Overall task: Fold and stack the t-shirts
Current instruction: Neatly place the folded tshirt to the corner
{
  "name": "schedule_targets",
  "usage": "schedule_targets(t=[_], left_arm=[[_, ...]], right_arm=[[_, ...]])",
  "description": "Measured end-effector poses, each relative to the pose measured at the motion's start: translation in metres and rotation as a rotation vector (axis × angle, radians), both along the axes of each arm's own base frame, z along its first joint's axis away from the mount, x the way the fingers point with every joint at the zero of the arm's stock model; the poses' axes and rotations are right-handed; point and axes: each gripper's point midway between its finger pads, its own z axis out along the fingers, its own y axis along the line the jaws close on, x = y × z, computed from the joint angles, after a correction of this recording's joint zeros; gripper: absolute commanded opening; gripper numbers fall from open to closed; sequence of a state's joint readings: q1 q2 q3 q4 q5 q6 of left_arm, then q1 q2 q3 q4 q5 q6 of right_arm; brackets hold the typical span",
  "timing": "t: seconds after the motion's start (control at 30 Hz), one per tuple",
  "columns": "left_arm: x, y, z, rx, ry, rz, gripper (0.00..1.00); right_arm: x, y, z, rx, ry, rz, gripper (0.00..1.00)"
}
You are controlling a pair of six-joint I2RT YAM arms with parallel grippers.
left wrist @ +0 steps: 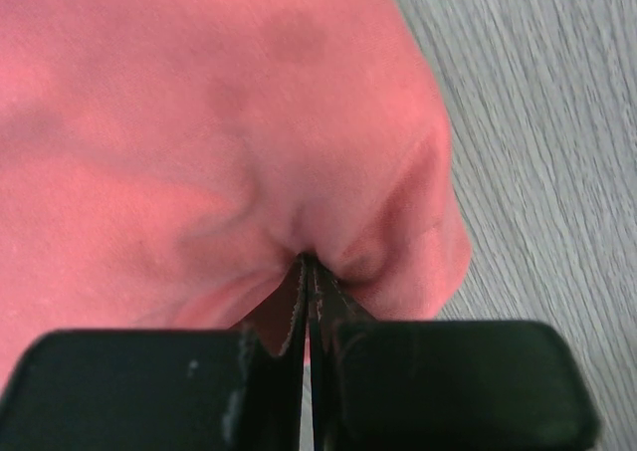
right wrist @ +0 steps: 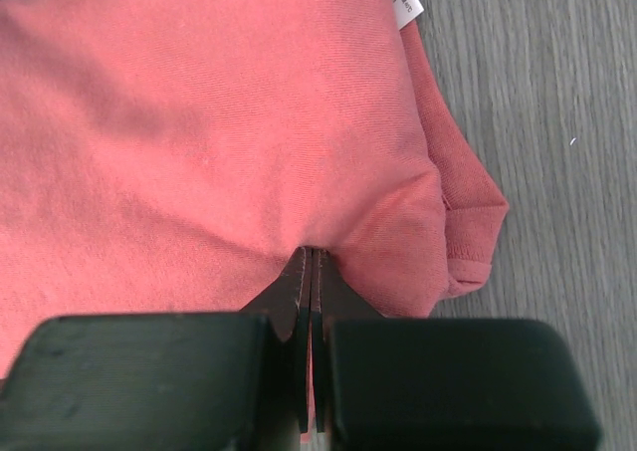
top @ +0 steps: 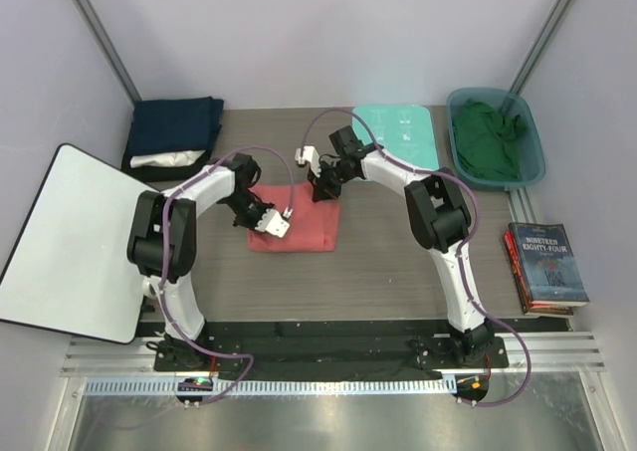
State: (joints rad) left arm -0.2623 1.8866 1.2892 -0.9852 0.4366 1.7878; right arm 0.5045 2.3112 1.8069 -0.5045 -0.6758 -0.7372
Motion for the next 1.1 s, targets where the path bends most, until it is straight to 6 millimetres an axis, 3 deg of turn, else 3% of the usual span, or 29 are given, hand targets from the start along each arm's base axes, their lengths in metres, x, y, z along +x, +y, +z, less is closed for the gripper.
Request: schedule_targets(t=[0.53,0.57,0.6,0.63,0.77,0.83,1.0,1.07,1.1], left_arm=[[-0.001,0.029,0.028,0.079,-0.045,0.237,0.00],[0.000,0.031,0.030,0.080,-0.049,0.267,0.01],[0.002,0.032,0.031,0.078,-0.053,0.303,0.07],[0.005,0.032,0.033,0.072,-0.057,0.344,0.26],[0.022,0.034,0.044,0.023,-0.046,0.572,0.43],[0.033,0.033,0.057,-0.026,-0.032,0.685,0.61],[0.069,0.020,0.090,-0.213,0.073,0.957,0.64],[0.074,0.014,0.091,-0.264,0.156,1.030,0.71],[0.074,0.010,0.087,-0.287,0.225,1.072,0.79]], right_arm=[[0.002,-0.011,0.000,-0.056,-0.065,0.004,0.01],[0.003,-0.012,0.001,-0.062,-0.070,0.003,0.05],[0.004,-0.014,0.002,-0.070,-0.076,-0.002,0.11],[0.005,-0.017,0.002,-0.078,-0.081,-0.007,0.23],[0.012,-0.031,0.005,-0.112,-0.100,-0.040,0.45],[0.017,-0.041,0.012,-0.129,-0.114,-0.064,0.56],[0.034,-0.063,0.052,-0.136,-0.198,-0.127,0.64],[0.039,-0.070,0.073,-0.130,-0.239,-0.151,0.66],[0.043,-0.074,0.087,-0.124,-0.266,-0.165,0.67]])
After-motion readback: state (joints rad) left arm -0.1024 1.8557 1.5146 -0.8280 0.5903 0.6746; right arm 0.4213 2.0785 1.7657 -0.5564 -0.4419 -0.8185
